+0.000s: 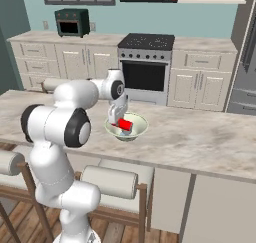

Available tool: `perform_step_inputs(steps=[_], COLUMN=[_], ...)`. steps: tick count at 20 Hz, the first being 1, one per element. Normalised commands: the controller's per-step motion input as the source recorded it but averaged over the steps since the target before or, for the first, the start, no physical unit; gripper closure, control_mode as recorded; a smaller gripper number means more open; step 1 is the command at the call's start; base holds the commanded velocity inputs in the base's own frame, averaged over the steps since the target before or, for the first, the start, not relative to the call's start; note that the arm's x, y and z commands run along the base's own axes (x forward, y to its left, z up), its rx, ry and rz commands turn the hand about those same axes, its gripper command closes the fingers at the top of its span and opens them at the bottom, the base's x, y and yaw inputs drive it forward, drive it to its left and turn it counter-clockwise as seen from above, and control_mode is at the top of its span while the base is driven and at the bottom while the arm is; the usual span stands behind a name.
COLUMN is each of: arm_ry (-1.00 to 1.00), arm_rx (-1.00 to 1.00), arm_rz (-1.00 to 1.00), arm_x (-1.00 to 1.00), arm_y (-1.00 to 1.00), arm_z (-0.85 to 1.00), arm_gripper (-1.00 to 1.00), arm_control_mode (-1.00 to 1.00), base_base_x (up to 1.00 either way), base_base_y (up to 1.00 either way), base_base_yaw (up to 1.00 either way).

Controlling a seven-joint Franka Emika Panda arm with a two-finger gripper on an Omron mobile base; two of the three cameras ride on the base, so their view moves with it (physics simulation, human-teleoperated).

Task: Open the fridge, grab two sodas, and place both sodas inside the bowl with ice on the dining counter.

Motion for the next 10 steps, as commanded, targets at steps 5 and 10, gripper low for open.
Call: perform_step_inputs(steps=[5, 10], arm_ry=[0.00, 0.00], arm_rx=[-0.02, -0.01], arm_rz=[0.02, 0.02], arm_x=[0.16, 0.17], arm_y=[-0.05, -0.02], arm_z=[-0.18, -0.17], arm_gripper=[1.00, 1.00], arm_control_mode=[-1.00, -1.00], base_base_x=[0.00, 0.00], base_base_y=[0.00, 0.00], base_base_yaw=[0.00, 0.00])
